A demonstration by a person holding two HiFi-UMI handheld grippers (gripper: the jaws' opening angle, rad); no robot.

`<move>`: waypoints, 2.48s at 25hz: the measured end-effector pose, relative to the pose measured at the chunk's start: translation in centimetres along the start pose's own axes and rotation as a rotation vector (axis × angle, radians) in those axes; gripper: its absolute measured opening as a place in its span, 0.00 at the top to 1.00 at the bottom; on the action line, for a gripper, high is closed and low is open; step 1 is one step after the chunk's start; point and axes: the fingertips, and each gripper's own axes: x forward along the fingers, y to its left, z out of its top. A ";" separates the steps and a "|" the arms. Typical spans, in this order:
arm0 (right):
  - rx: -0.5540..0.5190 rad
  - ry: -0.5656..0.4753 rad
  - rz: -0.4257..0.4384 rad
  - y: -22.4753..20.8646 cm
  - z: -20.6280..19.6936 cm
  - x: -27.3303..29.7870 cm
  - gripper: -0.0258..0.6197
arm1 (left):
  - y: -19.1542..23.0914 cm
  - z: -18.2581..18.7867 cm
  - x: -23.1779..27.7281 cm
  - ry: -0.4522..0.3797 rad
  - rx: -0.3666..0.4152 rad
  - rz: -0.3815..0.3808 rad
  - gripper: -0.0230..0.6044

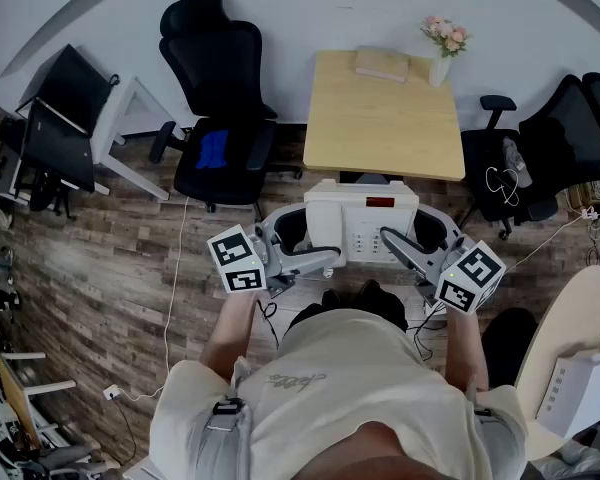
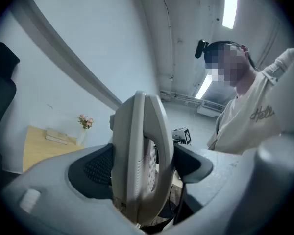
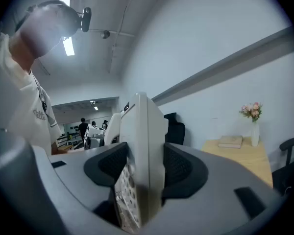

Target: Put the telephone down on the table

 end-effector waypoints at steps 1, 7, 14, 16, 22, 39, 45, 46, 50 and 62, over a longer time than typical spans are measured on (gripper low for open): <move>-0.003 -0.003 -0.002 -0.1 0.1 0.0 0.60 | 0.1 0.1 0.1 0.002 0.003 -0.003 0.36; -0.008 -0.020 -0.002 -2.4 1.4 -1.2 0.60 | 0.8 1.0 2.8 0.003 -0.007 -0.007 0.36; 0.018 -0.037 0.011 -7.6 2.3 -4.0 0.60 | 2.1 1.4 8.6 0.045 -0.011 0.004 0.36; 0.024 -0.042 0.020 -9.0 2.3 -4.6 0.60 | 2.6 1.3 10.0 0.047 -0.013 0.013 0.36; 0.026 -0.032 0.063 -12.3 1.9 -5.2 0.60 | 4.1 0.7 12.7 0.041 -0.020 0.051 0.36; 0.060 0.029 0.068 -18.2 1.7 1.4 0.60 | 12.9 1.2 12.4 0.025 -0.081 0.061 0.36; 0.041 0.046 0.022 -21.1 4.0 5.8 0.60 | 18.2 4.2 11.9 0.008 -0.080 0.012 0.36; 0.040 0.046 0.012 -21.5 4.4 6.7 0.60 | 19.1 4.7 11.7 0.006 -0.079 0.003 0.36; 0.041 0.040 -0.016 -23.1 5.5 9.8 0.60 | 22.6 6.4 11.0 0.015 -0.074 -0.030 0.36; 0.083 0.061 -0.095 -27.0 5.9 16.8 0.60 | 30.9 8.4 9.3 0.036 -0.121 -0.105 0.36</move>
